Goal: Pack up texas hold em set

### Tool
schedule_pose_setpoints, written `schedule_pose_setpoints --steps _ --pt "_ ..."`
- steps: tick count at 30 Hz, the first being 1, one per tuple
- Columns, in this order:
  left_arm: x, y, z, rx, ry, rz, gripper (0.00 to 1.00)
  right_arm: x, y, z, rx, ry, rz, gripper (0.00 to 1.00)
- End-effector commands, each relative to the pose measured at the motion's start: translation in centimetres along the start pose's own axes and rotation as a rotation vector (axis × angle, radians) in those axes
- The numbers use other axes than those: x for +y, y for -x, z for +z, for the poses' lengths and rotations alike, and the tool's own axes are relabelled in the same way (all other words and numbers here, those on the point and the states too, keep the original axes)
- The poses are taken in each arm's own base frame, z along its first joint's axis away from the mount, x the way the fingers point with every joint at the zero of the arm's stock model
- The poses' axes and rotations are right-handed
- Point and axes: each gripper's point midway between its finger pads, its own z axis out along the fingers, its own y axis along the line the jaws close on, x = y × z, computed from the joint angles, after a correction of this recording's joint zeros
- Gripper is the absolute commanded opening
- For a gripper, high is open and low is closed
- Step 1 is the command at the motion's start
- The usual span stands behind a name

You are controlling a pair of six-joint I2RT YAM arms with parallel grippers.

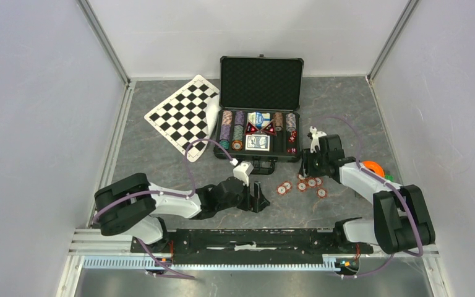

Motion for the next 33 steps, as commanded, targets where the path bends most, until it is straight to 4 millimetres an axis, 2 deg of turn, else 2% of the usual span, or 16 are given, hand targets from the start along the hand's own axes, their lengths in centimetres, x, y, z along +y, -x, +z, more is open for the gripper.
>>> schedule_pose_setpoints --steps 1,6,11,15,19,27,33 --pt "-3.0 2.7 0.4 -0.090 -0.084 -0.044 0.83 1.7 -5.4 -0.2 0.123 0.103 0.039 0.46" --pt "-2.5 3.3 0.0 -0.114 -0.056 -0.015 0.84 4.3 -6.6 -1.1 0.104 0.155 0.022 0.44" --pt "-2.4 3.6 -0.3 -0.121 -0.043 0.001 0.84 6.1 -5.9 -1.5 0.088 0.187 -0.011 0.44" --pt "-2.1 3.9 -0.6 -0.132 -0.025 0.008 0.85 4.3 -2.8 -2.9 0.003 0.070 -0.027 0.54" --pt "-1.3 4.5 -1.2 -0.158 -0.005 -0.004 0.86 3.1 -1.4 -3.3 -0.008 0.024 -0.022 0.68" --pt "2.0 6.8 -3.9 -0.218 0.055 -0.020 0.88 5.2 0.7 -2.5 -0.060 -0.034 0.002 0.75" --pt "3.7 7.7 -5.3 -0.243 0.066 -0.025 0.88 4.6 2.1 -1.4 -0.139 -0.208 0.127 0.75"
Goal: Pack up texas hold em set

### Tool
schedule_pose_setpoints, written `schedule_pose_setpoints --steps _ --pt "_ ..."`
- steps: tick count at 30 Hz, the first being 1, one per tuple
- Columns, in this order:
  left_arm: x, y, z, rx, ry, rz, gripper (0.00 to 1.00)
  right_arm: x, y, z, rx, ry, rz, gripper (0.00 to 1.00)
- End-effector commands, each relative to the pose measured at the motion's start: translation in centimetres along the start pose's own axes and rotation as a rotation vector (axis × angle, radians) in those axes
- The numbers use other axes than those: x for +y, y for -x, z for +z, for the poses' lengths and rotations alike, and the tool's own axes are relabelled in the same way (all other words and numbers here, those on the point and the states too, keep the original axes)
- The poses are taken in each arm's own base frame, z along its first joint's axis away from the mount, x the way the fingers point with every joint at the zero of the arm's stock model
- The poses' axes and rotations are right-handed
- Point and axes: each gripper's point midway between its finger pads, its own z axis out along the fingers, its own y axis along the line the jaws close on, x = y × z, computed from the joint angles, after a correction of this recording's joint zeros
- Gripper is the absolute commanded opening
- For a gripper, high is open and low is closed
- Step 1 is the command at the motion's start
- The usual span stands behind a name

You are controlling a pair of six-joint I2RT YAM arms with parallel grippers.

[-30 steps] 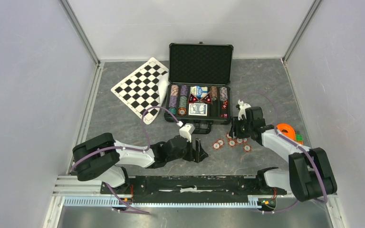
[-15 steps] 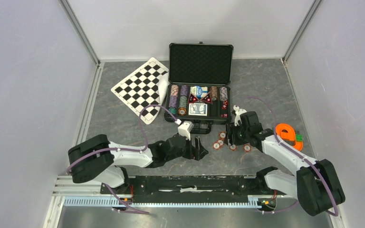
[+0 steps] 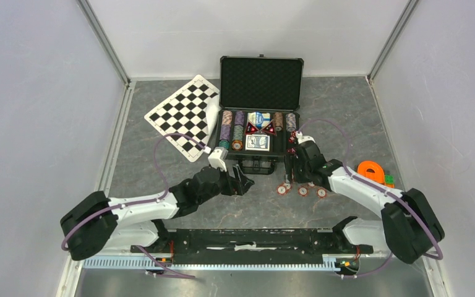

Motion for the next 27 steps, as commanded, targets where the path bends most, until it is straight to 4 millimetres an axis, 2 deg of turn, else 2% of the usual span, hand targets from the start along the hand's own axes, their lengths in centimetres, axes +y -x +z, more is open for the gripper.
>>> schedule_pose_setpoints --steps 1,4,6,10,11,13,15,17,24,27 --pt "1.1 0.6 -0.9 -0.012 0.016 0.057 0.88 -0.7 3.6 0.4 -0.129 -0.181 0.150 0.74" --pt "1.4 0.9 -1.3 -0.022 0.016 0.073 0.88 -0.4 3.9 0.6 -0.130 -0.264 0.168 0.69" --pt "1.6 1.1 -1.4 -0.030 0.018 0.086 0.89 0.2 4.0 0.9 -0.109 -0.267 0.170 0.70" --pt "1.8 1.4 -1.8 -0.033 0.011 0.104 0.89 1.4 5.5 0.9 -0.059 -0.278 0.159 0.71" --pt "1.7 1.5 -1.9 -0.036 0.003 0.109 0.89 1.6 6.2 0.3 -0.036 -0.299 0.149 0.70" --pt "1.8 1.6 -2.2 -0.040 -0.003 0.120 0.89 1.4 6.3 -0.3 0.037 -0.362 0.124 0.66" --pt "1.8 1.6 -2.5 -0.044 -0.011 0.131 0.90 1.3 5.7 -0.6 0.082 -0.386 0.110 0.66" --pt "1.8 1.7 -2.7 -0.048 -0.016 0.142 0.90 1.6 4.5 -0.2 0.108 -0.351 0.119 0.72" --pt "1.5 2.3 -3.5 -0.064 -0.040 0.176 0.91 2.1 2.5 0.9 0.161 -0.285 0.175 0.71" --pt "1.5 2.2 -3.8 -0.075 -0.056 0.174 0.91 1.5 1.8 0.8 0.170 -0.291 0.202 0.71"
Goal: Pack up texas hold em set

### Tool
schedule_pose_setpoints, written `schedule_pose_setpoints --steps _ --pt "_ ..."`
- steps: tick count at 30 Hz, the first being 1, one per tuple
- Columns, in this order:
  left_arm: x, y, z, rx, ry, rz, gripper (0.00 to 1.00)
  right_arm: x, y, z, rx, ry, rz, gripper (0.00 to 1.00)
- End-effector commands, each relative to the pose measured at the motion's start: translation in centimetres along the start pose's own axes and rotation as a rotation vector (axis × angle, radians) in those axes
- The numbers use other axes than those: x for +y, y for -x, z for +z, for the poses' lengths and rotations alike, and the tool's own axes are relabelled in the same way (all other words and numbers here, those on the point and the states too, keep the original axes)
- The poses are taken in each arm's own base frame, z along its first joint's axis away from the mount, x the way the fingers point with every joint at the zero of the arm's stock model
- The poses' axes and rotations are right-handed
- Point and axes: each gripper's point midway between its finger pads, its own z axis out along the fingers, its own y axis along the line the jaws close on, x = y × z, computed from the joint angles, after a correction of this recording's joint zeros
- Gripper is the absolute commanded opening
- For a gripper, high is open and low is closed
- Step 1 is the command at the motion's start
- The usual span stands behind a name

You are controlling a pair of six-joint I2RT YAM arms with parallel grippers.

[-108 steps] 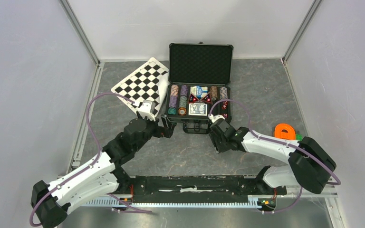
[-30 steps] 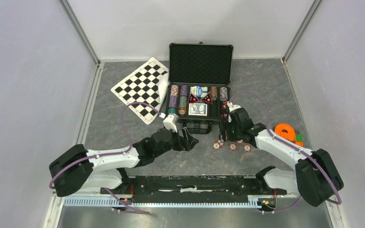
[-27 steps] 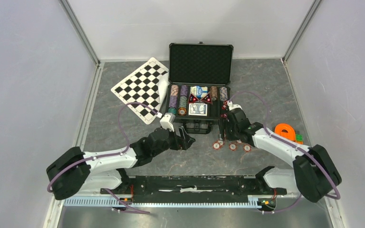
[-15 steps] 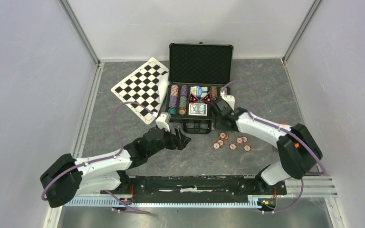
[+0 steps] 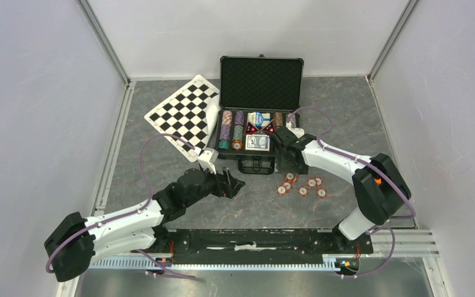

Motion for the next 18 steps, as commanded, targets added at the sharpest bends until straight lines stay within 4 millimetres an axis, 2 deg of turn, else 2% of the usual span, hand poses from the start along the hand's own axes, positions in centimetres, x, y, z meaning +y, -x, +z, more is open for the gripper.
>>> schedule_pose_setpoints --steps 1,4,7,8,10,18 --pt "-0.1 0.4 -0.6 -0.029 -0.031 0.044 0.91 -0.4 -1.0 0.1 0.032 0.016 0.065 0.71" --pt "-0.1 0.5 -0.9 -0.039 -0.036 0.039 0.91 -0.4 -1.5 0.6 0.052 0.024 0.090 0.71" --pt "-0.2 0.6 -1.0 -0.044 -0.041 0.040 0.91 0.0 -1.1 1.0 0.053 0.030 0.106 0.71" --pt "-0.2 0.7 -1.1 -0.046 -0.042 0.041 0.91 0.2 -0.8 1.0 0.048 0.038 0.113 0.73" --pt "-0.2 0.6 -1.2 -0.047 -0.043 0.041 0.91 0.7 -0.2 1.2 0.029 0.073 0.141 0.83" --pt "0.0 0.4 -1.1 -0.037 -0.044 0.030 0.93 -0.3 -1.5 2.4 0.080 0.003 0.205 0.74"
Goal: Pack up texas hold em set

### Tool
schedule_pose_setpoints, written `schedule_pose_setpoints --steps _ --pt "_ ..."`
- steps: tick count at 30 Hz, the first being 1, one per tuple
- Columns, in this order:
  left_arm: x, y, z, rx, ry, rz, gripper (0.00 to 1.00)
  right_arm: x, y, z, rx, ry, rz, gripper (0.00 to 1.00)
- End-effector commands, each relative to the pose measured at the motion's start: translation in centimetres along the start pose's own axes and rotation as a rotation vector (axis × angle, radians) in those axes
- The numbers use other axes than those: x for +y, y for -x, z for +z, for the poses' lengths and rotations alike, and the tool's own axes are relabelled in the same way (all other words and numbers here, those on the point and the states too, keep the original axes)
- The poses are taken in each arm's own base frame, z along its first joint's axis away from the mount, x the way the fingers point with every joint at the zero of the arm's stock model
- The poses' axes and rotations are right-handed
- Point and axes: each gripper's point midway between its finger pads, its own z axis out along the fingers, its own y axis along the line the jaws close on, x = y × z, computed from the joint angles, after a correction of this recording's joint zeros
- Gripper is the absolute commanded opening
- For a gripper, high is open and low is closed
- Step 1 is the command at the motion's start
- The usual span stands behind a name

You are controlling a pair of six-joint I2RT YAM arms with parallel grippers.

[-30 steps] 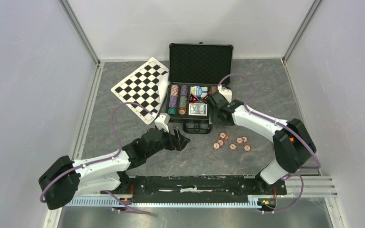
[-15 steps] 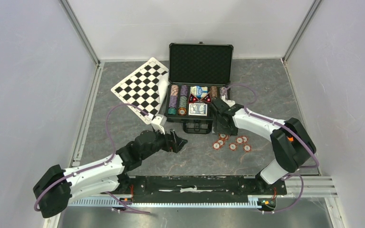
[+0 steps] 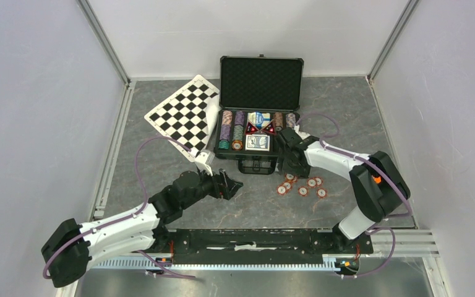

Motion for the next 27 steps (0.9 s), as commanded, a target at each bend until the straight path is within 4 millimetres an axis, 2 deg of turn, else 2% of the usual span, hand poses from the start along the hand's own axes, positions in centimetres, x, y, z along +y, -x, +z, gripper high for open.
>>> schedule_pose_setpoints --steps 1,11,14,16,18,20,23,27 --pt "0.0 0.1 0.0 -0.003 -0.017 0.030 0.92 -0.5 -0.3 0.7 0.016 -0.047 0.060 0.74" --pt "0.2 0.4 -0.3 -0.016 -0.012 0.027 0.93 -2.2 -2.4 1.9 0.082 -0.126 0.117 0.68" --pt "0.3 0.5 -0.4 -0.018 -0.011 0.027 0.93 -2.3 -2.4 1.7 0.081 -0.129 0.129 0.62" --pt "0.3 0.5 -0.5 -0.019 -0.012 0.025 0.93 -2.6 -2.2 1.5 0.072 -0.140 0.125 0.53" --pt "0.3 0.6 -0.5 -0.023 -0.012 0.026 0.93 -2.8 -2.2 1.5 0.078 -0.155 0.113 0.51" --pt "0.3 0.6 -0.6 -0.024 -0.011 0.025 0.93 -3.0 -2.4 1.5 0.092 -0.177 0.088 0.39" --pt "0.2 0.6 -0.7 -0.026 -0.014 0.023 0.93 -3.3 -2.4 1.3 0.109 -0.197 0.058 0.38" --pt "0.3 0.6 -0.7 -0.025 -0.013 0.023 0.94 -2.8 -1.2 0.2 0.064 -0.158 0.054 0.38"
